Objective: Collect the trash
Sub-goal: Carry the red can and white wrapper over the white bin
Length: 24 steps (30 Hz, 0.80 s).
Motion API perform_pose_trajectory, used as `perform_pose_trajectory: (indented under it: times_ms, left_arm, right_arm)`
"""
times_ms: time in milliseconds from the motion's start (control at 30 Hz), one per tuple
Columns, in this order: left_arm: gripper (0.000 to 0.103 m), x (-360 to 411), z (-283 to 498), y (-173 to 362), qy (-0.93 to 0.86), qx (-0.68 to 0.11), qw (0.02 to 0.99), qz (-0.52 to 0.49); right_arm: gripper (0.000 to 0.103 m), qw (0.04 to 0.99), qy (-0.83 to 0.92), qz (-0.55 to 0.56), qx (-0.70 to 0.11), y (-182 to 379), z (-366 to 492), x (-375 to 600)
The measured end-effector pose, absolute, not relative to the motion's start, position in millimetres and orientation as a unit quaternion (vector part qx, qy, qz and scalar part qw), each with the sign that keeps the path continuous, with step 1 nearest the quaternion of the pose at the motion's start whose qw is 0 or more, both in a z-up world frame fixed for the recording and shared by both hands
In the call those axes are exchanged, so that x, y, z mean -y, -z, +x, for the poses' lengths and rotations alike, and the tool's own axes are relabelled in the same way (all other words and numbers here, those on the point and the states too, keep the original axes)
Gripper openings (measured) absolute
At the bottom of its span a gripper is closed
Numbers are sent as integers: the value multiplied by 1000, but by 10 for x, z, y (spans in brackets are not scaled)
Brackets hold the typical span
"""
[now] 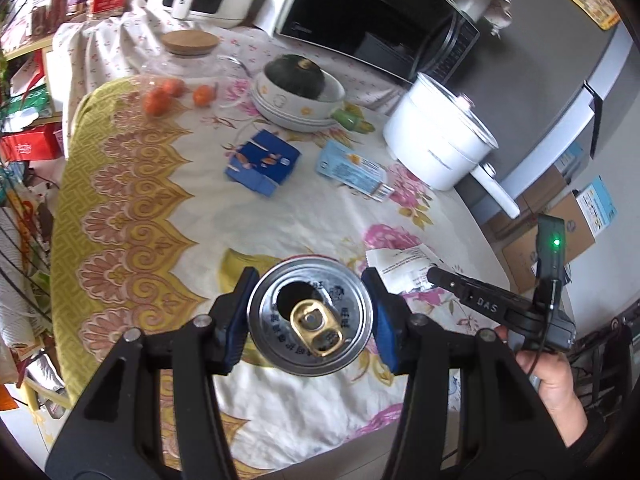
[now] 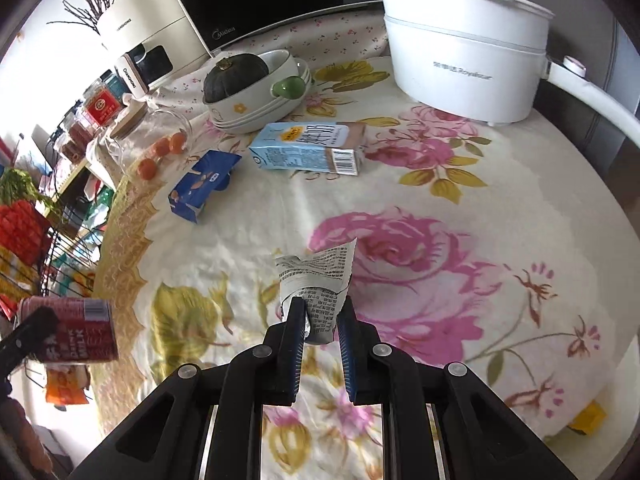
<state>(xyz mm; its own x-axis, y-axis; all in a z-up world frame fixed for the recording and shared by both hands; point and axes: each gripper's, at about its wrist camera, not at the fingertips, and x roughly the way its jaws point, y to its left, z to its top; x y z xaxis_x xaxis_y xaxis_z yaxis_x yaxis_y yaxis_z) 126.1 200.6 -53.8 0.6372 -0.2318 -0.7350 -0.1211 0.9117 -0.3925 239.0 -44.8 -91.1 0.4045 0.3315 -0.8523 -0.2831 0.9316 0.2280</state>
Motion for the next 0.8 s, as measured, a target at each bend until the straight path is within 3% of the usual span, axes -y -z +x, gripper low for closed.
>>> perform_pose_trajectory:
  times_ms: [500,800]
  left_arm:
    - [54,-1103,1408,622,94,-454,873,-151]
    - [54,-603,1482,696,120,-464,870,-112]
  right_arm:
    - [17,863,-147,-13,-482,581,1905,1524]
    - [17,850,-123,61,-509,545,1886,2078]
